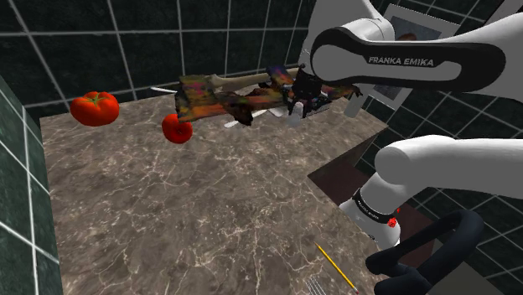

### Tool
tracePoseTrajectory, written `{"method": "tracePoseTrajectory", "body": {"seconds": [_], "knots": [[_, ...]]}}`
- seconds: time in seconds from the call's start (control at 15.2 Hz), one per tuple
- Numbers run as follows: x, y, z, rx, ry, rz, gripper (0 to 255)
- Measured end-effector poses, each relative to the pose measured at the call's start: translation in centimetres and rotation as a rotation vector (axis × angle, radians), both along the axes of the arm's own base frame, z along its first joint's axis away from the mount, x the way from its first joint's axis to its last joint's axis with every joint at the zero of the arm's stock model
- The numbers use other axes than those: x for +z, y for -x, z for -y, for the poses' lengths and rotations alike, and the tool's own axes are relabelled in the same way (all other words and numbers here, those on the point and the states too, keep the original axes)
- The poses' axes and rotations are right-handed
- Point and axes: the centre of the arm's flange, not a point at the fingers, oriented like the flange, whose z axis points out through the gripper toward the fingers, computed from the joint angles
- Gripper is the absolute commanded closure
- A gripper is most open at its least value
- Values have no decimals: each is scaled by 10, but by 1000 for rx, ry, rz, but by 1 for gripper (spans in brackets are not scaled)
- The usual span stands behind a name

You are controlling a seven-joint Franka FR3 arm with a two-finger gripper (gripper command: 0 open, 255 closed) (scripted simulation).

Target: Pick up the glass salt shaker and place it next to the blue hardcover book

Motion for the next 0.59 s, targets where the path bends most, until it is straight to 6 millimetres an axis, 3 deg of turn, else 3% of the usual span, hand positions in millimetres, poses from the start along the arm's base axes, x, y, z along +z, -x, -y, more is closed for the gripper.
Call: {"method": "tracePoseTrajectory", "body": {"seconds": [0.59], "knots": [[-3,0,118,0,0,-1,255]]}}
